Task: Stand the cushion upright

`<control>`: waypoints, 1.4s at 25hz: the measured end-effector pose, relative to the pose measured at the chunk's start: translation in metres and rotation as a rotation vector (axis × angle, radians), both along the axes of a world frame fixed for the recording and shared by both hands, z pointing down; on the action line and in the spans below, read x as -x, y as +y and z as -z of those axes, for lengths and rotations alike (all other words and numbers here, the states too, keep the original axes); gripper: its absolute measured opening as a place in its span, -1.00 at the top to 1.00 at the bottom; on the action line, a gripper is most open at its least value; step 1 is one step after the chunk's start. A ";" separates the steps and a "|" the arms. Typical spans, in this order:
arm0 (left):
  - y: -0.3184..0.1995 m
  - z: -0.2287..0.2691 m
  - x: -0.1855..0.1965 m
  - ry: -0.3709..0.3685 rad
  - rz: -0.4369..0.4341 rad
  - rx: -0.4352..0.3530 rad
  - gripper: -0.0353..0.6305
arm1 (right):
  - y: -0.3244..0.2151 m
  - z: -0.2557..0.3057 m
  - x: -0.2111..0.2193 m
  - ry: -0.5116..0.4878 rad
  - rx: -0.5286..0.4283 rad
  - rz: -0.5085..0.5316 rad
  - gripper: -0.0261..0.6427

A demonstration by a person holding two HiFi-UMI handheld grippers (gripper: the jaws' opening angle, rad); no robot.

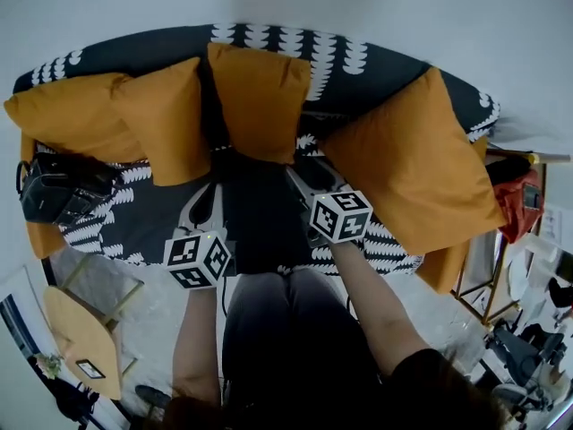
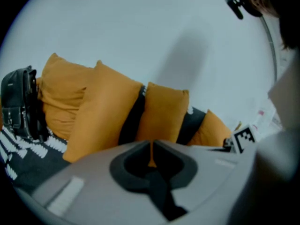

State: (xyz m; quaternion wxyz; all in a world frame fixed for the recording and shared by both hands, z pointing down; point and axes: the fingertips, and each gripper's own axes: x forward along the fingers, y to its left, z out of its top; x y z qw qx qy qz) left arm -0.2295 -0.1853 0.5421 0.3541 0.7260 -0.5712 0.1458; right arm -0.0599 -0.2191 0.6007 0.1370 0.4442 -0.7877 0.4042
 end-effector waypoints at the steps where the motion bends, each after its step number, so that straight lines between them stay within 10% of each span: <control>1: 0.002 0.004 0.001 0.003 0.004 -0.002 0.82 | 0.002 0.007 0.001 0.000 -0.005 0.000 0.25; 35: 0.069 0.140 0.002 0.026 -0.031 -0.122 0.85 | 0.063 0.183 -0.013 0.059 -0.152 -0.046 0.94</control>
